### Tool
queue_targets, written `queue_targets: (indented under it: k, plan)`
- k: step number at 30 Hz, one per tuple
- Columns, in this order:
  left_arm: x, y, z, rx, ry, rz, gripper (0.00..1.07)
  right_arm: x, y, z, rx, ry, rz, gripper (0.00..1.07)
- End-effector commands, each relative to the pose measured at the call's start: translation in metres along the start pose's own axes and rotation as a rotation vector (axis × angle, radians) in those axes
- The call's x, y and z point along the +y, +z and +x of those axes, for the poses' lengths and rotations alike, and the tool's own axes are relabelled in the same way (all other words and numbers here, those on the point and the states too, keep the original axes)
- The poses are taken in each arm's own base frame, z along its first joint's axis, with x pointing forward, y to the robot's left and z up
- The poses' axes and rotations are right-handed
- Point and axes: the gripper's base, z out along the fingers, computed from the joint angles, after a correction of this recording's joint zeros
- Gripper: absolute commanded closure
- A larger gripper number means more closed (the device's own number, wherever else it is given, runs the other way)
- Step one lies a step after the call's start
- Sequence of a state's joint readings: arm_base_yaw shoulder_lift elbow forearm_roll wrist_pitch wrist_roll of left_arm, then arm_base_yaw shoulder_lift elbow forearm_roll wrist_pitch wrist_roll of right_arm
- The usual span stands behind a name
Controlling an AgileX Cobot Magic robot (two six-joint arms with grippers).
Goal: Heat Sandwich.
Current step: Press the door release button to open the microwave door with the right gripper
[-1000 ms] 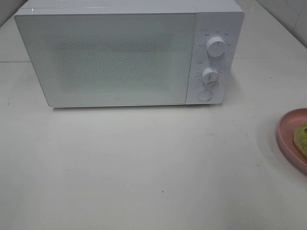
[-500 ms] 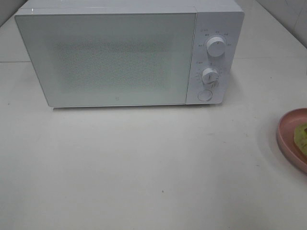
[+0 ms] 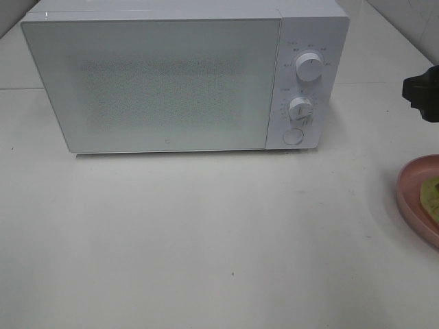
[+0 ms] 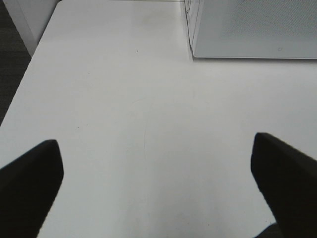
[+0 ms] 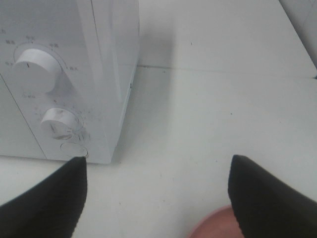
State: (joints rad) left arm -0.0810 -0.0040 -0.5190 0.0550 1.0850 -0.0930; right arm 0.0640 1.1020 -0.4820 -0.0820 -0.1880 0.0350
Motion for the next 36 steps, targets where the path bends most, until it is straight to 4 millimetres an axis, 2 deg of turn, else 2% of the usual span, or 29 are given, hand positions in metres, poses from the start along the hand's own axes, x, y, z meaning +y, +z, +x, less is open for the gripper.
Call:
queue_targets:
  k: [1, 9, 15, 25, 36]
  plan:
    - [0.0, -0.003, 0.001, -0.035, -0.001, 0.004, 0.09, 0.001, 0.005, 0.003, -0.096, -0.006, -0.007, 0.32]
    - [0.0, -0.003, 0.001, -0.035, -0.001, 0.004, 0.09, 0.001, 0.009, 0.029, -0.206, -0.01, 0.008, 0.32]
    - [0.0, -0.003, 0.001, -0.035, -0.001, 0.004, 0.09, 0.0, 0.01, 0.05, -0.247, 0.076, 0.056, 0.32]
    - [0.0, -0.003, 0.001, -0.035, -0.001, 0.004, 0.09, 0.032, 0.015, 0.071, -0.246, 0.01, 0.036, 0.32]
    - [0.0, -0.003, 0.001, -0.035, -0.001, 0.004, 0.09, 0.06, 0.02, 0.087, -0.217, 0.017, 0.038, 0.32]
